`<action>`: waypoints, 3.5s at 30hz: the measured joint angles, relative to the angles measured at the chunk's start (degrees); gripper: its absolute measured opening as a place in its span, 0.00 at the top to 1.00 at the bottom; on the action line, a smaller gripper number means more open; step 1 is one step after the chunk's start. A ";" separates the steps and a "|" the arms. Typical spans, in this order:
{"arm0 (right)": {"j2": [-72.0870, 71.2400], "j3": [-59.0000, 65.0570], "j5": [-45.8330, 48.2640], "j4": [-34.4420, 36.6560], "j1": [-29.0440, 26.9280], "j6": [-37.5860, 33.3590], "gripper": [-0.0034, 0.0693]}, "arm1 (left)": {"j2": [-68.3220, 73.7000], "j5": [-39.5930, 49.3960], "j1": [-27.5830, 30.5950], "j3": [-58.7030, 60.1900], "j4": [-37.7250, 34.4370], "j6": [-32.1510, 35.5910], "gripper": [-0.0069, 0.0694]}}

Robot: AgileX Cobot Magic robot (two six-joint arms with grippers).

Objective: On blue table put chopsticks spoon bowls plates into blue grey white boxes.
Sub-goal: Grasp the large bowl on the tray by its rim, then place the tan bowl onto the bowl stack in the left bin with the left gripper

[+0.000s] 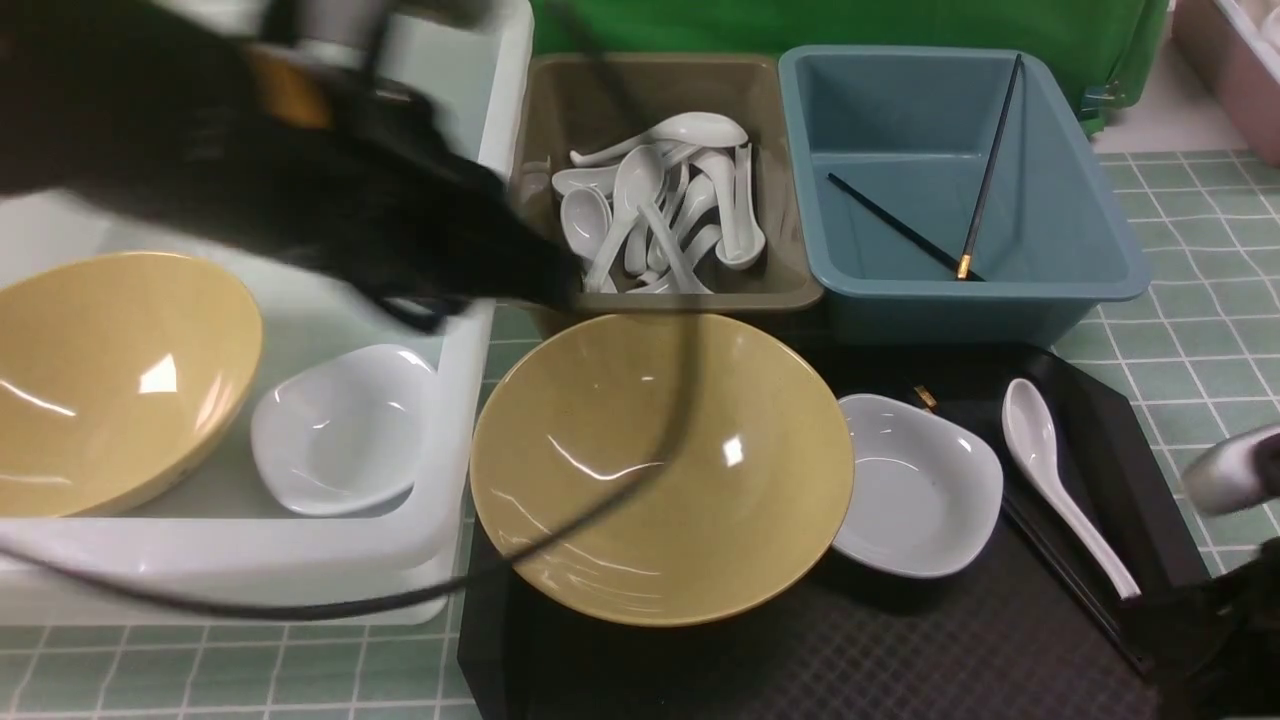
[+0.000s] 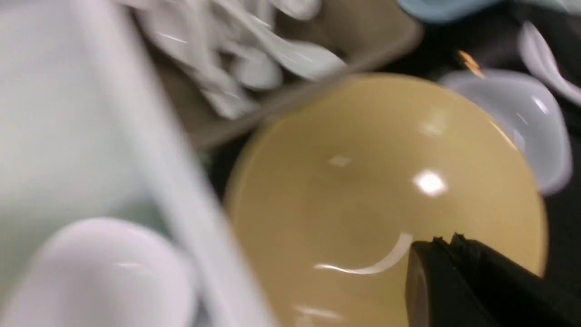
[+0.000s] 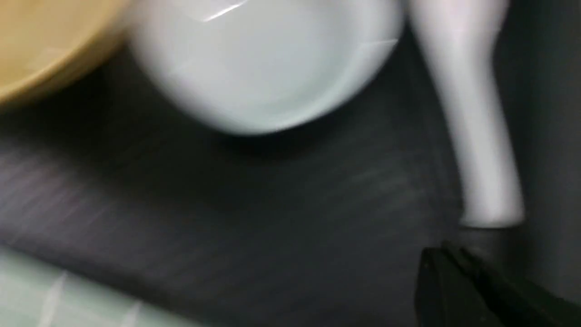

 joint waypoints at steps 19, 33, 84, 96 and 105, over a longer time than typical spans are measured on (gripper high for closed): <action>3.87 -6.35 9.67 0.76 6.01 -9.99 0.86 | 32.99 3.30 -9.74 -10.63 -3.73 5.63 0.91; 3.87 -6.35 7.64 0.87 6.01 -9.62 0.86 | 31.69 3.09 -12.89 -10.70 -25.77 25.70 0.91; 3.87 -6.35 5.47 1.49 6.01 -9.08 0.82 | 10.12 4.63 0.05 -15.38 2.85 13.05 0.90; 3.87 -6.35 5.47 2.60 6.01 -8.83 0.80 | -5.25 7.74 43.17 -9.69 2.87 0.73 0.90; 3.87 -6.35 5.25 3.42 6.01 -8.82 0.79 | -5.36 -7.31 59.42 10.38 1.66 -2.34 0.90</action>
